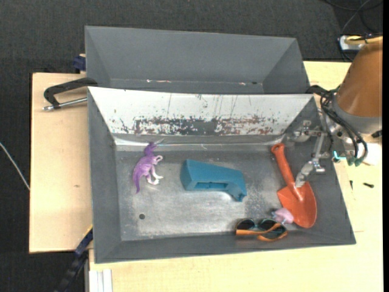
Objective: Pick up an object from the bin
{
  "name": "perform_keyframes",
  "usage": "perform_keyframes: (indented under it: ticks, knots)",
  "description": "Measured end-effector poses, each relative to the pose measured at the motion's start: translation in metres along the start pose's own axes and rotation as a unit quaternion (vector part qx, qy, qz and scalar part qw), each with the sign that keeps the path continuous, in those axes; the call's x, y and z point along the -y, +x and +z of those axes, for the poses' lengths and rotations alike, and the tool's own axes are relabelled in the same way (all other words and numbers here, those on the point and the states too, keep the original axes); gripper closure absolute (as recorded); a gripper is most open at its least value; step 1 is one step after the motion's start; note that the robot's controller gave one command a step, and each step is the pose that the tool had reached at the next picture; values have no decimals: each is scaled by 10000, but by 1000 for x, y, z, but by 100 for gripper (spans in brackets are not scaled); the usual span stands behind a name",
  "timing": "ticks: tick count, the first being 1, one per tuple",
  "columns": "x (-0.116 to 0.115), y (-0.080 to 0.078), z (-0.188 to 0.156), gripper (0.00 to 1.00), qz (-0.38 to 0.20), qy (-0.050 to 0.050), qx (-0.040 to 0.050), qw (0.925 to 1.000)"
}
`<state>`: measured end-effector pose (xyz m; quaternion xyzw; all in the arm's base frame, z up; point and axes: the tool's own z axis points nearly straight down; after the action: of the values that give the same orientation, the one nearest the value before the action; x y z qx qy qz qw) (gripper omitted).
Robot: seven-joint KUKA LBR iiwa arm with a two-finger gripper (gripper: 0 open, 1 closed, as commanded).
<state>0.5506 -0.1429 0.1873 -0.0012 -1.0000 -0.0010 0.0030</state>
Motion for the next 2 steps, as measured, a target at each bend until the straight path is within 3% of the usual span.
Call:
perform_keyframes:
  ticks: [2]
  knots:
    - [-1,-2,-4,0,-4,8,41,10000]
